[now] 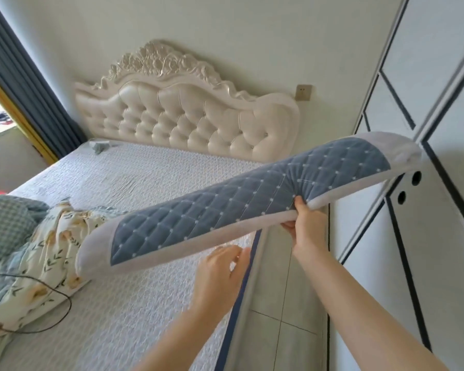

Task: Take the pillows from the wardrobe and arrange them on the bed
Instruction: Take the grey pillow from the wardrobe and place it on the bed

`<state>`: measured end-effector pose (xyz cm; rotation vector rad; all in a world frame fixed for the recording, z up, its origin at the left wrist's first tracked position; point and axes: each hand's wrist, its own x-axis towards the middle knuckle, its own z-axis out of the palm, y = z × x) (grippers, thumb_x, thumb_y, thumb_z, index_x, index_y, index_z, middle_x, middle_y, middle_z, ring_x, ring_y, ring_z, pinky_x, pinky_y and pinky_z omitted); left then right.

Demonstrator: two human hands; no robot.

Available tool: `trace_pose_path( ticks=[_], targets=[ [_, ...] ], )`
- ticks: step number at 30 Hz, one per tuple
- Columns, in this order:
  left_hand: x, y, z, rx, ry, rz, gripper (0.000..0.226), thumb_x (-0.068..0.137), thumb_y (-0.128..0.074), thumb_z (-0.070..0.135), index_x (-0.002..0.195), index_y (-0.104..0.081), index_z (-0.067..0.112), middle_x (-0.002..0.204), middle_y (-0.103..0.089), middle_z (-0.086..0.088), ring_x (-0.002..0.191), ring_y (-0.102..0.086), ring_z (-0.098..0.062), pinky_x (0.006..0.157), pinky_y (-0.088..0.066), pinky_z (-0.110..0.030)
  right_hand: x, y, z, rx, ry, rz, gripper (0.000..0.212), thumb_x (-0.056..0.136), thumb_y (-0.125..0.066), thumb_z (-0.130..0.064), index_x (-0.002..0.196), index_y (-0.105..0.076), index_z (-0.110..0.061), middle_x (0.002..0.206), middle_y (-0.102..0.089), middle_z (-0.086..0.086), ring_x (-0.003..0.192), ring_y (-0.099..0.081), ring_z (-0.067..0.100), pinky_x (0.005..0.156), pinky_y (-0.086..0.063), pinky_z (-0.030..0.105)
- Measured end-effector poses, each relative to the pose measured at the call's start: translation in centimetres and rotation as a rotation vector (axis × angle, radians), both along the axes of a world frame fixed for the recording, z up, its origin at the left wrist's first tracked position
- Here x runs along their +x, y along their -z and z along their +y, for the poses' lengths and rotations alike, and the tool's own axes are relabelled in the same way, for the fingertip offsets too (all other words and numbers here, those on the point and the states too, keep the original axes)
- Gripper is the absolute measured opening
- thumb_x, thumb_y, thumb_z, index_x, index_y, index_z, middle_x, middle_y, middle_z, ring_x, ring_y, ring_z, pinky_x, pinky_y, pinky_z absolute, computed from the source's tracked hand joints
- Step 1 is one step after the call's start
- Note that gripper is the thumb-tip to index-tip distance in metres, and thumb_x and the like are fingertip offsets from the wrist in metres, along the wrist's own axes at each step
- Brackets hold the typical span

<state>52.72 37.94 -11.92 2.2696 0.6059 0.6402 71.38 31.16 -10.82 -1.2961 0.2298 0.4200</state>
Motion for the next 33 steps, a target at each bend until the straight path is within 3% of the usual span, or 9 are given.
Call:
trace_pose_path(
  ticks=[2, 4, 7, 13, 17, 21, 26, 29, 33],
  targets=[
    [2.9, -0.4, 1.0, -0.571, -0.205, 0.039, 0.042, 0.088, -0.052, 0.063, 0.094, -0.065, 0.023, 0.09, -0.07, 0.008, 0.082, -0.067, -0.016, 0.072, -0.053, -0.031, 2.5, -0.4, 0.1, 0.031, -0.013, -0.028, 0.014, 0.09, -0.065, -0.03, 0.093, -0.062, -0.017, 0.086, -0.066, 0.003, 0.075, -0.067, 0.015, 0.069, -0.059, 0.035],
    [6.0, -1.0, 3.1, -1.217, -0.307, -0.134, 0.055, 0.083, -0.059, 0.065, 0.115, -0.059, 0.02, 0.112, -0.067, 0.0, 0.099, -0.07, -0.025, 0.084, -0.055, -0.04, 4.7, -0.5, 0.4, 0.067, -0.008, -0.053, 0.012, 0.089, -0.066, -0.028, 0.087, -0.063, -0.017, 0.082, -0.066, 0.002, 0.071, -0.067, 0.013, 0.069, -0.058, 0.035],
    [10.3, -1.8, 5.1, -1.599, -0.332, -0.368, 0.079, 0.076, -0.069, 0.063, 0.132, -0.048, 0.012, 0.129, -0.057, -0.015, 0.113, -0.061, -0.041, 0.091, -0.052, -0.053, 7.0, -0.4, 0.7, 0.119, -0.012, -0.082, 0.01, 0.089, -0.067, -0.027, 0.082, -0.066, -0.021, 0.073, -0.069, -0.004, 0.069, -0.068, 0.011, 0.068, -0.055, 0.034],
    [18.2, -3.0, 6.2, -1.615, -0.458, -0.622, 0.037, 0.082, -0.078, 0.033, 0.109, -0.067, 0.01, 0.105, -0.075, -0.012, 0.097, -0.072, -0.028, 0.091, -0.056, -0.048, 10.6, -0.4, 1.1, 0.183, -0.062, -0.169, 0.029, 0.09, -0.066, -0.024, 0.063, -0.075, -0.028, 0.058, -0.066, -0.012, 0.061, -0.067, 0.003, 0.06, -0.054, 0.026],
    [22.1, -2.8, 8.0, -1.66, -0.424, -0.668, 0.017, 0.085, -0.074, 0.013, 0.099, -0.069, 0.005, 0.091, -0.077, -0.008, 0.074, -0.076, -0.02, 0.072, -0.061, -0.037, 13.6, 0.4, 1.5, 0.229, -0.028, -0.136, 0.014, 0.09, -0.065, -0.021, 0.081, -0.067, -0.012, 0.063, -0.068, -0.006, 0.065, -0.069, 0.008, 0.062, -0.056, 0.027],
    [26.2, -3.0, 11.6, -1.63, -0.457, -0.638, 0.02, 0.083, -0.075, 0.005, 0.101, -0.067, 0.005, 0.095, -0.076, -0.008, 0.076, -0.075, -0.02, 0.058, -0.06, -0.032, 16.5, 0.9, 3.8, 0.251, -0.055, -0.101, 0.019, 0.091, -0.063, -0.022, 0.086, -0.065, -0.005, 0.068, -0.071, -0.002, 0.075, -0.072, 0.015, 0.069, -0.059, 0.031],
    [30.7, -3.4, 18.8, -1.509, -0.504, -0.649, 0.021, 0.079, -0.078, 0.001, 0.097, -0.068, 0.005, 0.076, -0.077, -0.002, 0.071, -0.075, -0.016, 0.059, -0.06, -0.031, 19.8, -0.1, 8.4, 0.029, -0.298, 0.065, 0.041, 0.091, -0.06, -0.041, 0.101, -0.066, -0.001, 0.09, -0.075, 0.016, 0.085, -0.073, 0.028, 0.08, -0.056, 0.039],
    [32.8, -2.9, 22.9, -1.444, -0.535, -0.633, 0.021, 0.078, -0.079, 0.001, 0.095, -0.069, 0.004, 0.085, -0.077, -0.004, 0.076, -0.076, -0.016, 0.063, -0.059, -0.029, 22.8, -1.6, 10.5, -0.124, -0.491, 0.189, 0.036, 0.095, -0.056, -0.03, 0.101, -0.063, 0.005, 0.087, -0.074, 0.022, 0.081, -0.074, 0.031, 0.075, -0.057, 0.038],
    [35.2, -1.9, 27.2, -1.407, -0.535, -0.598, 0.017, 0.079, -0.078, -0.001, 0.09, -0.067, 0.005, 0.087, -0.073, -0.005, 0.074, -0.073, -0.016, 0.054, -0.058, -0.026, 28.5, -2.6, 13.6, -0.312, -0.526, 0.022, 0.027, 0.095, -0.051, -0.019, 0.097, -0.068, 0.001, 0.081, -0.076, 0.015, 0.075, -0.074, 0.027, 0.066, -0.058, 0.033]
  ],
)
